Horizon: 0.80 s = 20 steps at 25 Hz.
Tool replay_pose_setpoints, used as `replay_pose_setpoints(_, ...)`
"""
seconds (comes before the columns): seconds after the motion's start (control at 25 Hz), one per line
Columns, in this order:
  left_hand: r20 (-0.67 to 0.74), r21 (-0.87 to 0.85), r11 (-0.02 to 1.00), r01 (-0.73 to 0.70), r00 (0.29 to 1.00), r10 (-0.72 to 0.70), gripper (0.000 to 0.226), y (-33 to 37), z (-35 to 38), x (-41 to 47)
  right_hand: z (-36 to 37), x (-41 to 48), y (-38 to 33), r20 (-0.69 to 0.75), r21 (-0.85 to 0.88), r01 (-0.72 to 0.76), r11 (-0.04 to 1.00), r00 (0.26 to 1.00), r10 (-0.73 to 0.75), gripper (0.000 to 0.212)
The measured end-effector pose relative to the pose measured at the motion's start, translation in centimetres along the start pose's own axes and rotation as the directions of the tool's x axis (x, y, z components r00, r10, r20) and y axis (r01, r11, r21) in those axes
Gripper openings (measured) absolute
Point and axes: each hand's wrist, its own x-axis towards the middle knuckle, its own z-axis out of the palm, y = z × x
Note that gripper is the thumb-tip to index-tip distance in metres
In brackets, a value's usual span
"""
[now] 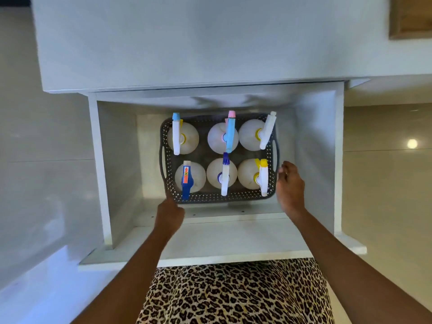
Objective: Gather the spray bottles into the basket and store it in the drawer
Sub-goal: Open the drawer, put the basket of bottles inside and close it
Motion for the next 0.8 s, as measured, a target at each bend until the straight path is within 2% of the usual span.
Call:
replay_pose_setpoints(0.08,0.012,0.005,0.993,-0.115,0.993,0.115,0.052,-0.4,1.0,-3.0,-0.2,-2.6,0.0,-0.042,0.076,0.031,0.997,0.999,-0.027,0.026)
replay_pose_setpoints(0.2,-0.057,0.031,0.959,-0.283,0.957,0.285,0.05,-2.0,2.3,-7.8,-0.5,-7.8,-0.1,-0.084,0.17,0.13,0.977,0.99,-0.117,0.03)
replay_pose_setpoints(0.28,-0.079,0.092,0.919,-0.384,0.917,0.391,0.05,-3.6,2.9,-10.7,-0.6,-12.0,0.2,-0.043,0.151,0.212,0.966,0.977,-0.208,0.034)
replay_pose_setpoints(0.4,-0.018,0.254,0.811,-0.527,0.836,0.549,0.055,-6.8,4.0,-13.6,-0.4,-18.4,2.4,0.076,-0.012,0.345,0.939,0.936,-0.343,0.04)
replay_pose_setpoints(0.52,0.009,0.415,0.716,-0.561,0.79,0.613,0.066,-9.1,5.3,-14.4,0.1,-23.2,5.5,0.189,-0.271,0.509,0.817,0.86,-0.473,0.049)
replay_pose_setpoints(0.64,-0.019,0.503,0.666,-0.551,0.763,0.646,0.077,-10.4,6.1,-14.4,0.5,-24.8,7.8,0.328,-0.421,0.589,0.689,0.808,-0.49,0.065)
replay_pose_setpoints(0.8,-0.035,0.588,0.595,-0.548,0.718,0.696,0.076,-11.2,6.3,-14.3,0.5,-24.1,8.3,0.37,-0.522,0.607,0.599,0.794,-0.482,0.069)
